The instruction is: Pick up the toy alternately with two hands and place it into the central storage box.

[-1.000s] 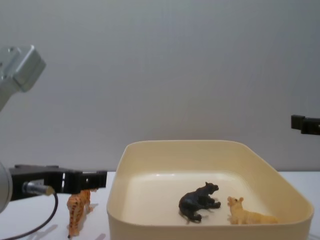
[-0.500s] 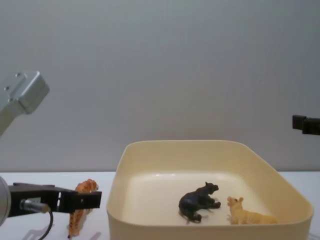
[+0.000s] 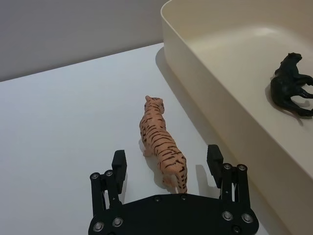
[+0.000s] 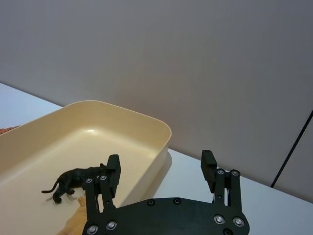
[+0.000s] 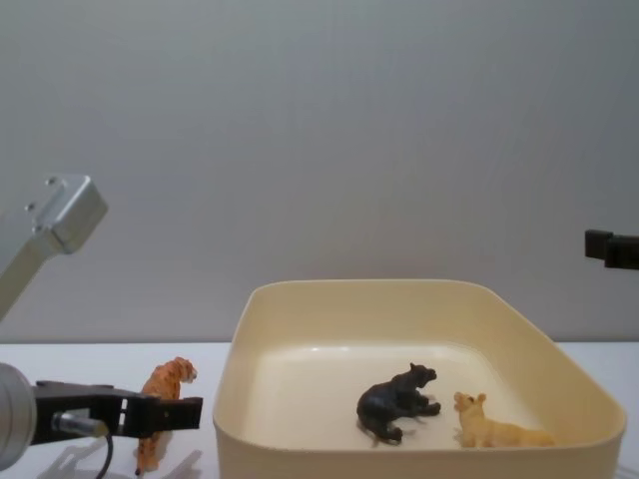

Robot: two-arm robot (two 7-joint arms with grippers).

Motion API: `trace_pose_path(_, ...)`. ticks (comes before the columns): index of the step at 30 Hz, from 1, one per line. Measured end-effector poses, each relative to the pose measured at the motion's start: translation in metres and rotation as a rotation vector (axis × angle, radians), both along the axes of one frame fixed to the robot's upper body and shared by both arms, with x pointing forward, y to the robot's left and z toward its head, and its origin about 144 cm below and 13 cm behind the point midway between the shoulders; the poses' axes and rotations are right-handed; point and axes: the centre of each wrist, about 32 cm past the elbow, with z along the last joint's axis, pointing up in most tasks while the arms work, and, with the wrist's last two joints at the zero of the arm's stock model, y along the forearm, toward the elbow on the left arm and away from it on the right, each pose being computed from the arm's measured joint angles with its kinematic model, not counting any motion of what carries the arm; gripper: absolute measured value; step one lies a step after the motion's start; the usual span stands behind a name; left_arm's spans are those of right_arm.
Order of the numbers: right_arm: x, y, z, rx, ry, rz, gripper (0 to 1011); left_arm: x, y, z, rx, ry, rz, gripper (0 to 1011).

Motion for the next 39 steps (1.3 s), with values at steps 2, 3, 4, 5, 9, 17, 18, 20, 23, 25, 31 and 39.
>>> trace_pose_path(2, 0.0, 0.0, 0.0, 0.0, 0.0, 0.0, 1001, 0.003, 0.0, -0.002, -0.003, 0.002, -0.005, 1001)
trace_pose_path(3, 0.0, 0.0, 0.0, 0.0, 0.0, 0.0, 1001, 0.004, 0.0, -0.002, -0.004, 0.003, -0.006, 1001)
trace_pose_path(4, 0.0, 0.0, 0.0, 0.0, 0.0, 0.0, 1001, 0.005, 0.0, -0.003, -0.005, 0.004, -0.008, 1000)
trace_pose_path(5, 0.0, 0.0, 0.0, 0.0, 0.0, 0.0, 1001, 0.006, 0.0, -0.004, -0.007, 0.005, -0.011, 1001)
trace_pose_path(9, 0.0, 0.0, 0.0, 0.0, 0.0, 0.0, 1001, 0.009, 0.0, -0.006, -0.01, 0.007, -0.016, 925)
trace_pose_path(17, 0.0, 0.0, 0.0, 0.0, 0.0, 0.0, 1001, 0.012, 0.0, -0.008, -0.014, 0.01, -0.022, 718)
trace_pose_path(18, 0.0, 0.0, 0.0, 0.0, 0.0, 0.0, 1001, 0.013, 0.0, -0.008, -0.015, 0.01, -0.023, 703)
trace_pose_path(20, 0.0, 0.0, 0.0, 0.0, 0.0, 0.0, 1001, 0.014, -0.001, -0.009, -0.016, 0.011, -0.024, 647)
trace_pose_path(23, 0.0, 0.0, 0.0, 0.0, 0.0, 0.0, 1001, 0.014, -0.001, -0.009, -0.015, 0.011, -0.025, 538)
trace_pose_path(25, 0.0, 0.0, 0.0, 0.0, 0.0, 0.0, 1001, 0.014, -0.001, -0.009, -0.013, 0.01, -0.025, 478)
trace_pose_path(31, 0.0, 0.0, 0.0, 0.0, 0.0, 0.0, 1001, 0.013, 0.0, -0.007, 0.0, 0.008, -0.021, 306)
trace_pose_path(39, 0.0, 0.0, 0.0, 0.0, 0.0, 0.0, 1001, 0.013, 0.0, 0.0, 0.039, -0.01, 0.007, 296)
